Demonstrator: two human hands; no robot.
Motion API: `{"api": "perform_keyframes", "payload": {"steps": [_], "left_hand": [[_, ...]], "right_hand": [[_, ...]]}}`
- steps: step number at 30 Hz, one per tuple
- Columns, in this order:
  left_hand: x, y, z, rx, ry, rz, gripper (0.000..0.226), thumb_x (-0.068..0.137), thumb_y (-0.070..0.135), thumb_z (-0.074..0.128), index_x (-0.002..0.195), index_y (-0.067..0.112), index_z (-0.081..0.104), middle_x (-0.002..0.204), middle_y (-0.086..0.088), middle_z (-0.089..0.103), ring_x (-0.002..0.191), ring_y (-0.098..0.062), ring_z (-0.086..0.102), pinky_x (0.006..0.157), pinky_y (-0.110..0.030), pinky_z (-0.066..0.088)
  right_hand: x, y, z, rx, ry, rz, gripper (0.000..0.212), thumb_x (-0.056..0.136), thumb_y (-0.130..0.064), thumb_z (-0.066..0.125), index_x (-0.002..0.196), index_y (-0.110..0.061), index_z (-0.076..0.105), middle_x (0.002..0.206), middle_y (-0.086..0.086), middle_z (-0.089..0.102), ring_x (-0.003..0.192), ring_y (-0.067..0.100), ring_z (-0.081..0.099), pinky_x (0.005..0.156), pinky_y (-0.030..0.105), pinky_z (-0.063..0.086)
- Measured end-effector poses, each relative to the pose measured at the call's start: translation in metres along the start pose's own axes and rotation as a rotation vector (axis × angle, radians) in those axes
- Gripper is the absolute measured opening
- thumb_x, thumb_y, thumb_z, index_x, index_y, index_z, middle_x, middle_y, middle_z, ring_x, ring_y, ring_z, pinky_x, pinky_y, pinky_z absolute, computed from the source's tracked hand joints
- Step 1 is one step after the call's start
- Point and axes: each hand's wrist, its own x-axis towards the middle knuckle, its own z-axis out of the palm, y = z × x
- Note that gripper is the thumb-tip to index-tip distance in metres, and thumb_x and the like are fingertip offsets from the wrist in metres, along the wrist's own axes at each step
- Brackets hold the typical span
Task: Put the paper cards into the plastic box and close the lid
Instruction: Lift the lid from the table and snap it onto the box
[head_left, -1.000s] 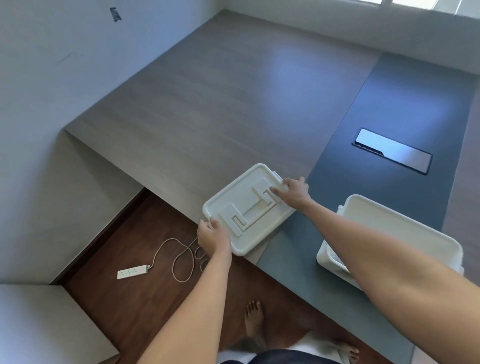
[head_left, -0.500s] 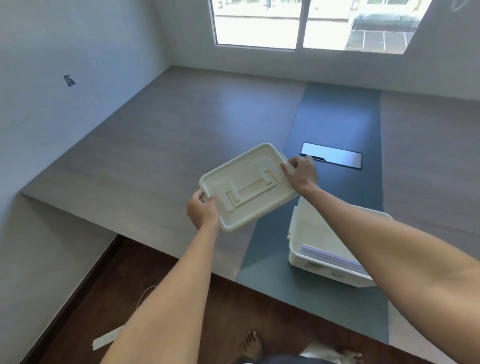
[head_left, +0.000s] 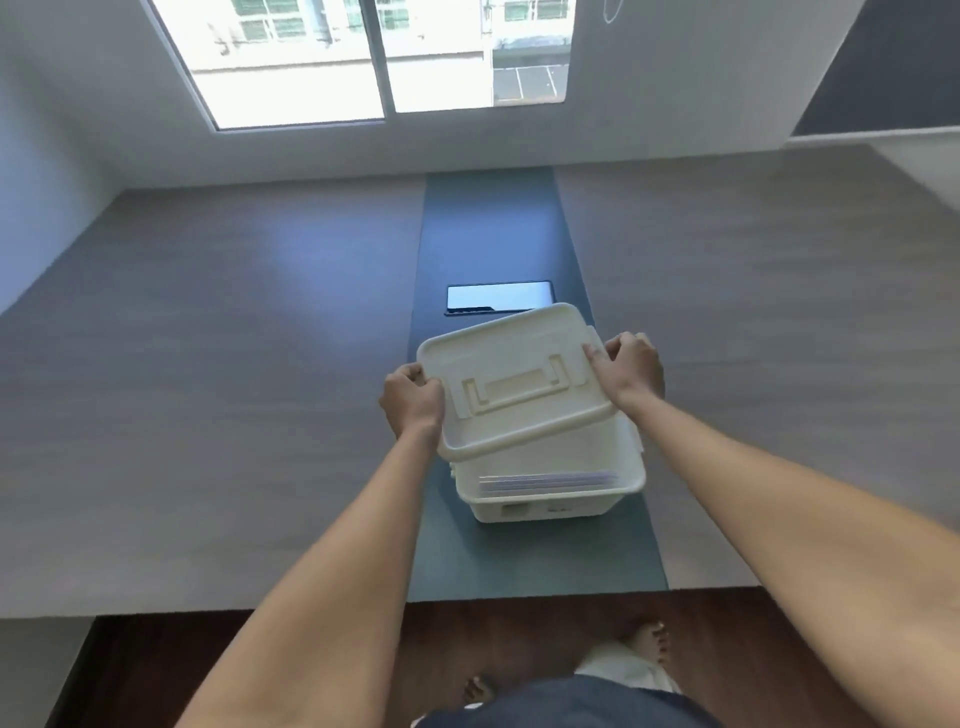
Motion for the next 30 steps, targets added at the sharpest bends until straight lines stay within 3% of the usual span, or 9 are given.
{"api": "perform_keyframes", "payload": {"steps": [13, 22, 30], "left_hand": [[-0.031, -0.026, 0.028, 0.163, -0.081, 0.090, 0.041, 0.085, 0.003, 0.058, 0.126, 0.003, 0.064, 0.125, -0.012, 0.064, 0.115, -0.025, 0.061, 0.087, -0.019, 0.038], [-0.031, -0.044, 0.019, 0.224, -0.122, 0.124, 0.037, 0.086, 0.004, 0.058, 0.122, 0.005, 0.067, 0.121, -0.012, 0.067, 0.114, -0.027, 0.062, 0.098, -0.031, 0.044], [-0.021, -0.058, 0.021, 0.179, -0.201, 0.083, 0.029, 0.092, 0.020, 0.062, 0.120, 0.011, 0.068, 0.118, -0.005, 0.069, 0.110, -0.024, 0.064, 0.099, -0.041, 0.050]], "right_hand": [[-0.032, 0.078, -0.010, -0.006, -0.089, 0.103, 0.038, 0.090, -0.044, 0.063, 0.087, -0.006, 0.061, 0.101, 0.012, 0.065, 0.094, 0.030, 0.061, 0.077, 0.036, 0.046], [-0.042, 0.083, -0.007, -0.052, -0.111, 0.072, 0.035, 0.090, -0.045, 0.061, 0.083, -0.010, 0.058, 0.102, 0.010, 0.062, 0.094, 0.030, 0.060, 0.078, 0.036, 0.046], [-0.043, 0.092, -0.003, -0.053, -0.153, 0.103, 0.037, 0.092, -0.046, 0.059, 0.086, -0.010, 0.058, 0.102, 0.011, 0.064, 0.089, 0.025, 0.055, 0.074, 0.033, 0.042]]}}
